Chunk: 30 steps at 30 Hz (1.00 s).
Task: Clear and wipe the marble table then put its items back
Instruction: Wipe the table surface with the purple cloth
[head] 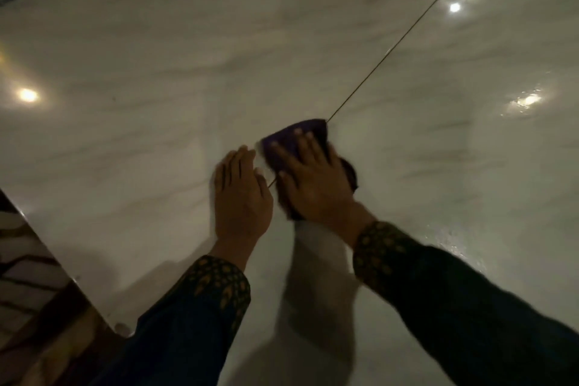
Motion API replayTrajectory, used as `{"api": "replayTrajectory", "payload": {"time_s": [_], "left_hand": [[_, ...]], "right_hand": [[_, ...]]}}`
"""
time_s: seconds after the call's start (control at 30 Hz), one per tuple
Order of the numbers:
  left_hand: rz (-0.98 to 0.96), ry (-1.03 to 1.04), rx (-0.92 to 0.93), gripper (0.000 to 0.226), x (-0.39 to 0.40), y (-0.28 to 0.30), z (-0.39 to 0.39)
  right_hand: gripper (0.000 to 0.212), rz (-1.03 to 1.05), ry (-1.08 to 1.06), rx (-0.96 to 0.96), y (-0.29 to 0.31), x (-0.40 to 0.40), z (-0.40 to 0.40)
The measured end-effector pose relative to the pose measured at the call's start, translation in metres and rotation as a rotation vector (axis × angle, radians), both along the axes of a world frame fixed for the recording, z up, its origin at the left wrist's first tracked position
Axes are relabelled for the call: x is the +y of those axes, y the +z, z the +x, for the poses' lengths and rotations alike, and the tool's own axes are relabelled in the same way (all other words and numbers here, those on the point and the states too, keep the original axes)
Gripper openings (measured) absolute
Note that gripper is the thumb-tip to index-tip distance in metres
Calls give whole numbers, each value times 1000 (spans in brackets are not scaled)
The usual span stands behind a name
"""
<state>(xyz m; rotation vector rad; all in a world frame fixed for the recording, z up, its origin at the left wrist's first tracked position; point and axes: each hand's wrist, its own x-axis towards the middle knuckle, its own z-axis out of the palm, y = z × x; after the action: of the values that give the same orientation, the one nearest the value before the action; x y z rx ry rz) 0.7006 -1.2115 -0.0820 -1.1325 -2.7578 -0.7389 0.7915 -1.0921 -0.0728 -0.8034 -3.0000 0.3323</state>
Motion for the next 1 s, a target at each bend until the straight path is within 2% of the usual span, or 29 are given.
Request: {"api": "replayTrajectory", "payload": {"time_s": [0.13, 0.23, 0.37, 0.47, 0.63, 0.7, 0.8, 0.87, 1.0], "left_hand": [[97, -13, -67, 54, -6, 1, -1], [79, -8, -35, 46, -7, 1, 1], [45, -14, -21, 46, -4, -2, 0], [8, -17, 22, 39, -3, -3, -3], [-19, -64, 25, 36, -5, 0, -4], [-51, -97, 11, 41, -6, 4, -5], [-160, -216, 9, 54, -14, 11, 7], [-241, -326, 49, 59, -22, 12, 31], [-274, -427, 38, 61, -43, 10, 94]], "right_hand": [[52, 4, 70, -6, -2, -13, 60], [53, 47, -153, 19, -5, 30, 113], [58, -32, -418, -45, -3, 66, 139], [62, 4, -478, -38, -4, 29, 135], [55, -148, -337, -25, 12, -90, 184], [55, -153, -321, -22, 15, -109, 210], [56, -90, -356, -36, 11, -85, 224], [56, -78, -457, -13, 9, -53, 215], [57, -68, -541, -7, 3, -10, 194]]}}
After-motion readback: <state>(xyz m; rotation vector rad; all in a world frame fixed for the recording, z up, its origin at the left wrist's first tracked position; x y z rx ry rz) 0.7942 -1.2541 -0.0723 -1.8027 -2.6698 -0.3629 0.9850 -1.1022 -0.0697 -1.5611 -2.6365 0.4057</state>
